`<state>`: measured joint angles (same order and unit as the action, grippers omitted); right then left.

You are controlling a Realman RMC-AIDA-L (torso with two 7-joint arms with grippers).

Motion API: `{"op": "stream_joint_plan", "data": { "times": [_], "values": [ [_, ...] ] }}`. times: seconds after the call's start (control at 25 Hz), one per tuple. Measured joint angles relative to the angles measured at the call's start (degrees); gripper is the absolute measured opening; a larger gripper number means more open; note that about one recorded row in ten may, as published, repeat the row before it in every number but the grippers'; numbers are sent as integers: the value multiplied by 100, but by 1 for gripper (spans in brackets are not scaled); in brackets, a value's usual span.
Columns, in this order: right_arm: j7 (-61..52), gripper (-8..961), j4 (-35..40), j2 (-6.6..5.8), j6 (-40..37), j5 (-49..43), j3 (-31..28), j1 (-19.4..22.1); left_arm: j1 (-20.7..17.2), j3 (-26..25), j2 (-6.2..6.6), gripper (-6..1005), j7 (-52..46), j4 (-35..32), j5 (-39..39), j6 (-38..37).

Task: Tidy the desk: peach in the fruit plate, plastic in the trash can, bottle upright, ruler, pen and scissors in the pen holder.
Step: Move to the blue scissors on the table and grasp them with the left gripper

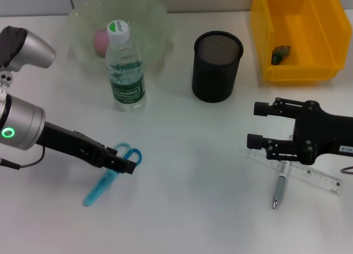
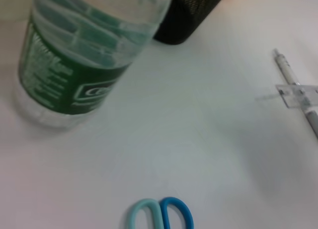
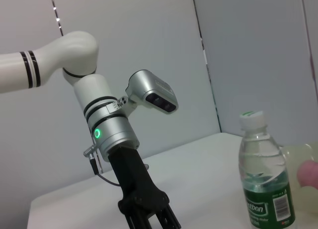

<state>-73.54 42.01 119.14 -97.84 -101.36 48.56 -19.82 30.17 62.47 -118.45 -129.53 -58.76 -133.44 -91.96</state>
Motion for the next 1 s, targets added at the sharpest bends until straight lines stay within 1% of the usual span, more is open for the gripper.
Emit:
{"op": "stream_joint_plan", "data": {
  "times": [0.08, 0.12, 0.24, 0.32, 0.36, 0.4, 0.52, 0.56, 0.6, 0.68, 0.76, 1.0],
  "values": [
    [59, 759, -315, 3, 37, 31, -132, -71, 137, 35, -6, 710, -515, -87, -131, -16],
    [59, 759, -315, 3, 37, 31, -132, -71, 137, 35, -6, 710, -515, -87, -131, -16],
    [147, 759, -664, 4, 21, 125, -284, -132, 246, 220, -13, 710, -853, -150, -275, 51],
    [284, 759, -887, 4, 105, 175, -290, -160, 320, 347, -12, 710, -1008, -153, -437, 107],
    [430, 759, -1112, 4, 238, 204, -290, -207, 415, 477, -18, 710, -1145, -162, -669, 140],
    [430, 759, -1112, 4, 238, 204, -290, -207, 415, 477, -18, 710, -1145, -162, -669, 140],
    [520, 759, -1340, 5, 375, 225, -292, -265, 500, 686, -26, 710, -1347, -289, -827, 116],
    [534, 759, -1467, 7, 427, 239, -293, -312, 515, 871, -26, 710, -1520, -460, -828, 59],
    [534, 759, -1467, 7, 427, 239, -293, -312, 515, 871, -26, 710, -1520, -460, -828, 59],
    [536, 758, -1548, 9, 474, 244, -294, -346, 518, 1056, -28, 710, -1673, -596, -828, 37],
    [540, 758, -1612, 10, 535, 261, -295, -373, 519, 1359, -34, 710, -1939, -734, -834, 42],
    [588, 758, -1813, 18, 714, 335, -296, -448, 511, 1628, -40, 709, -2175, -775, -871, 125]
  ]
}}
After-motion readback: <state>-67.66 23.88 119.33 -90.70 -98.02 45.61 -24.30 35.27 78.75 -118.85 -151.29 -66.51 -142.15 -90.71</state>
